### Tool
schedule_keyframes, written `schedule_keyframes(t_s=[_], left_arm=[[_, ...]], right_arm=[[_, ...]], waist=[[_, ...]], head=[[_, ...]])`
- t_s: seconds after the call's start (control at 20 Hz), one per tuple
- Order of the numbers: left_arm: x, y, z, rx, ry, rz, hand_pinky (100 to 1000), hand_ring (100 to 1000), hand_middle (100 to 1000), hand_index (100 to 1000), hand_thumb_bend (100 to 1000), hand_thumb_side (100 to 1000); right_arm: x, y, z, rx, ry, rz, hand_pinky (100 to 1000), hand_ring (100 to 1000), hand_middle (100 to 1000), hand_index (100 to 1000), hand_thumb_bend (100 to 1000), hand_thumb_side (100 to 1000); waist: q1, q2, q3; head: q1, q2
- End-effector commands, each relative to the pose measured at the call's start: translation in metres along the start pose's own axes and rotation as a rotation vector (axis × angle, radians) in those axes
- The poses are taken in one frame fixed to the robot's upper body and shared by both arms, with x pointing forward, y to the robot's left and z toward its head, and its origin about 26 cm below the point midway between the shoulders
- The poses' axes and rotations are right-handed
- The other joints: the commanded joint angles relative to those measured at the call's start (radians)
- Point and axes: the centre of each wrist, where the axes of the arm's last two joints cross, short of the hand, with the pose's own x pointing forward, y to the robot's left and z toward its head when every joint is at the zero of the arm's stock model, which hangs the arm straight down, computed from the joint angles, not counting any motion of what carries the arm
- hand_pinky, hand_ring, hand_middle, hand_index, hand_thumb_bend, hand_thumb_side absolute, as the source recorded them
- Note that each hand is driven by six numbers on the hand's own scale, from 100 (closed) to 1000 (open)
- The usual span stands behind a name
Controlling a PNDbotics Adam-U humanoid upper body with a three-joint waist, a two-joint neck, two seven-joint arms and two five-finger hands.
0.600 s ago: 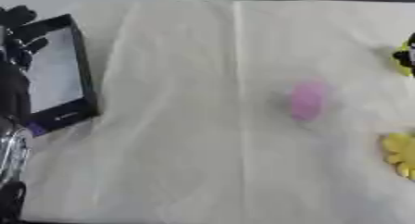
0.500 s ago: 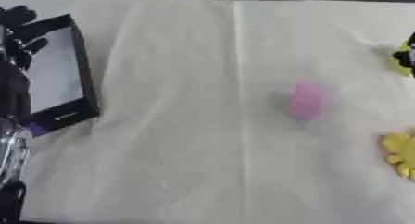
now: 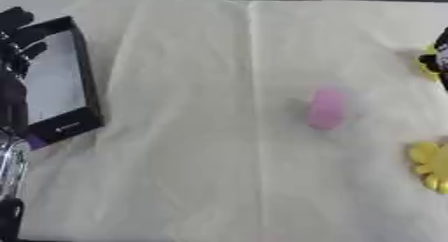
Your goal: Pick up the objects with one hand, pass them to the other hand, and then place them into the box on the other side of the table.
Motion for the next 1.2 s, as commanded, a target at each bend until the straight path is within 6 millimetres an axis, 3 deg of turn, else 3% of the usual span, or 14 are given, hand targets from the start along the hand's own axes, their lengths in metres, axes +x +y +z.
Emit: schedule_keyframes(t_s=[0.05, 0.25, 0.5, 0.75, 0.9, 1.0, 1.2], left_arm=[[0.007, 0.004, -0.001, -0.003, -0.024, -0.014, 860, 779, 788, 825, 148, 853], [0.006, 0.007, 0.000, 0.003, -0.021, -0.027, 860, 781, 790, 825, 147, 851], [0.006, 0.011, 0.002, -0.004, -0.015, -0.048, 860, 781, 789, 825, 143, 851], [0.005, 0.014, 0.004, -0.009, -0.008, -0.061, 860, 781, 789, 825, 141, 851], [0.006, 0.014, 0.004, -0.014, -0.005, -0.063, 859, 781, 789, 824, 139, 852], [0.005, 0.014, 0.005, -0.019, -0.001, -0.068, 859, 780, 789, 824, 138, 853], [0.005, 0.014, 0.005, -0.025, 0.001, -0.071, 859, 780, 789, 824, 137, 853]], right_arm=[[0.014, -0.012, -0.012, -0.007, -0.056, 0.064, 779, 718, 909, 966, 100, 616], [0.032, -0.035, -0.032, 0.044, -0.079, 0.223, 800, 763, 943, 986, 100, 606], [0.049, -0.065, -0.063, 0.190, 0.006, 0.413, 822, 809, 976, 1000, 100, 639], [0.062, -0.098, -0.097, 0.309, 0.092, 0.566, 848, 844, 979, 1000, 100, 571], [0.060, -0.115, -0.113, 0.393, 0.162, 0.658, 869, 878, 991, 1000, 103, 559], [0.055, -0.129, -0.125, 0.450, 0.225, 0.738, 887, 900, 976, 1000, 179, 524], [0.046, -0.146, -0.141, 0.544, 0.304, 0.845, 902, 912, 963, 1000, 207, 521]], waist=[[0.001, -0.021, -0.004], [-0.005, -0.029, -0.014], [-0.008, -0.038, -0.018], [-0.008, -0.041, -0.021], [-0.009, -0.041, -0.018], [-0.009, -0.041, -0.015], [-0.011, -0.041, -0.013]], head=[[-0.046, -0.012], [-0.081, -0.016], [-0.078, -0.012], [-0.070, -0.007], [-0.067, -0.010], [-0.071, -0.014], [-0.093, -0.036]])
